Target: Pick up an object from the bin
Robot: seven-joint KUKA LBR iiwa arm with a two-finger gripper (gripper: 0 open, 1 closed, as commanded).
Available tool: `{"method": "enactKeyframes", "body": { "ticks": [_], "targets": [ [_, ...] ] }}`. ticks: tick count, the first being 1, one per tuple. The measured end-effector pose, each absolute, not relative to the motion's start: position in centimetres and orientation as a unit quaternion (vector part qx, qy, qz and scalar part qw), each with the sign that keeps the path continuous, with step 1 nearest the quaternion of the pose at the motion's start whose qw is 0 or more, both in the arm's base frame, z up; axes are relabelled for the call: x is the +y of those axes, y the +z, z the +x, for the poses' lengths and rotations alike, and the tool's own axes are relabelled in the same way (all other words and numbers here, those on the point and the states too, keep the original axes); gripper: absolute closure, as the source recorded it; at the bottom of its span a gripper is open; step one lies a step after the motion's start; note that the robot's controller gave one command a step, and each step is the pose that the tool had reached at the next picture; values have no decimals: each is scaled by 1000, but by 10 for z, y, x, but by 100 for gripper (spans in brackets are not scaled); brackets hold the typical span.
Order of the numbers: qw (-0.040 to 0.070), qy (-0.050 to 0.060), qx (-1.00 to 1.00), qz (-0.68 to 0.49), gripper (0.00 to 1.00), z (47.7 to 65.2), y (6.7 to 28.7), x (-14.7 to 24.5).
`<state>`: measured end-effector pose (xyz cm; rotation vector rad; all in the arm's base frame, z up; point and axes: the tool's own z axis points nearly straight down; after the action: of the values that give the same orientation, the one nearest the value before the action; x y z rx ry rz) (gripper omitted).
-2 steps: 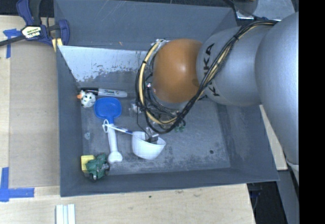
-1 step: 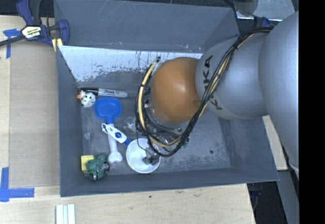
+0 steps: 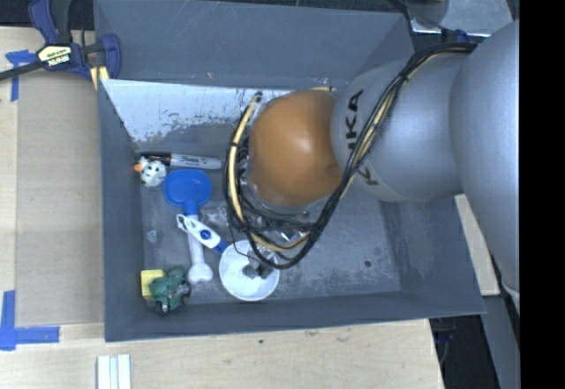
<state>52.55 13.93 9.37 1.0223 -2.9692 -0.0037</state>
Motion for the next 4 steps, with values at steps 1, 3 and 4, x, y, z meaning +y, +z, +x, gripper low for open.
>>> {"method": "enactKeyframes", "body": {
  "ticks": [1, 3, 4],
  "targets": [
    [1, -1, -946, 324, 100, 525, 94, 139],
    [-8, -4, -943, 333, 100, 531, 171, 236],
    [-8, -5, -964, 266, 100, 581, 98, 197]
  ]
}}
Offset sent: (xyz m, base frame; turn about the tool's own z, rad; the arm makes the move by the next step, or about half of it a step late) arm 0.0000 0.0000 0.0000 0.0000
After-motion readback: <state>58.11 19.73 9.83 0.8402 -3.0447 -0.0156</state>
